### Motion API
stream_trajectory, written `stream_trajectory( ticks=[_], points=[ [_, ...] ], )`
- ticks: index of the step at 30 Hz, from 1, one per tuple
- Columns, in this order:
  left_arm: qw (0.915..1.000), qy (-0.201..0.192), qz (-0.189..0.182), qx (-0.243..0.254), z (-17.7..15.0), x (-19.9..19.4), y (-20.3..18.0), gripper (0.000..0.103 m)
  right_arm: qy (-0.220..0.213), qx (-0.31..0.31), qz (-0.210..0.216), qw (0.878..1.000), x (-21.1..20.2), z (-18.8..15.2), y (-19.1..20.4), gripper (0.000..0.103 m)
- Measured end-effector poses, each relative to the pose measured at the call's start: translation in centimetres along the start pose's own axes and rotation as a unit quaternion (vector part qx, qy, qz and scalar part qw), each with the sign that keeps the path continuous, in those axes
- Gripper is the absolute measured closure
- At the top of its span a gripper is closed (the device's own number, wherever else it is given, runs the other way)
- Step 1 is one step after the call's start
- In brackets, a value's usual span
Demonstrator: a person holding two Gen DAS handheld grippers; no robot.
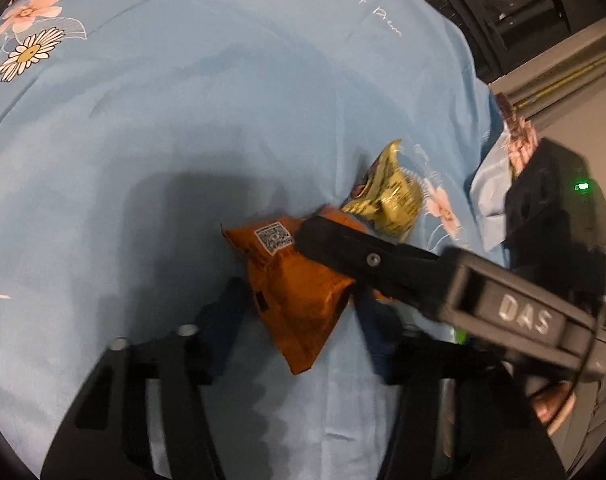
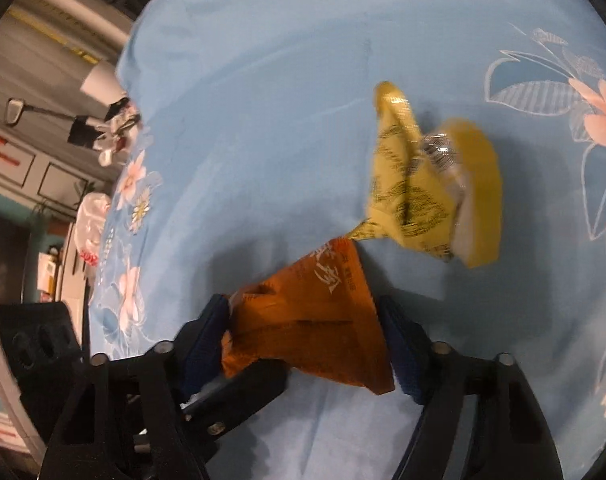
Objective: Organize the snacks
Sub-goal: 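Move the right gripper to the pile and grasp the orange bag, then carry the orange bag with the right gripper over the box and lower it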
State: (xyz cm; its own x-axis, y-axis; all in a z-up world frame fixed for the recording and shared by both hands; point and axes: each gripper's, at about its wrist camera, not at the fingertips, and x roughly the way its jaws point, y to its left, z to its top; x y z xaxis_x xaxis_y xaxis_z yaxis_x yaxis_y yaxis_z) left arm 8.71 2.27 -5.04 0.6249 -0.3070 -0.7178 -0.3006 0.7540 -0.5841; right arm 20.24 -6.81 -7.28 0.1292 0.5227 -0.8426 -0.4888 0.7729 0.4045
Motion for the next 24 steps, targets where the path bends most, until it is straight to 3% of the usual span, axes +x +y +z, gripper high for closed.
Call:
stream_trajectory(
  ticks=[2, 7, 24],
  points=[
    [1.0000, -0.002, -0.003, 0.007, -0.1, -0.1, -0.1, 0.058, -0.003, -0.014, 0.001, 1.000, -0.2, -0.5, 0.4, 0.040],
    [0.9995, -0.006, 0.006, 0.030, -1.0, -0.8, -0.8, 0.064, -0.012, -0.006, 0.031, 0.999, -1.1, -1.7, 0.1, 0.044],
    [0.9873, -0.030, -0.023, 0.154, -8.7, -7.2, -9.6, 0.064, -0.145, 0.045, 0.041, 0.988, -13.9, -12.1, -0.1, 0.046]
  ],
)
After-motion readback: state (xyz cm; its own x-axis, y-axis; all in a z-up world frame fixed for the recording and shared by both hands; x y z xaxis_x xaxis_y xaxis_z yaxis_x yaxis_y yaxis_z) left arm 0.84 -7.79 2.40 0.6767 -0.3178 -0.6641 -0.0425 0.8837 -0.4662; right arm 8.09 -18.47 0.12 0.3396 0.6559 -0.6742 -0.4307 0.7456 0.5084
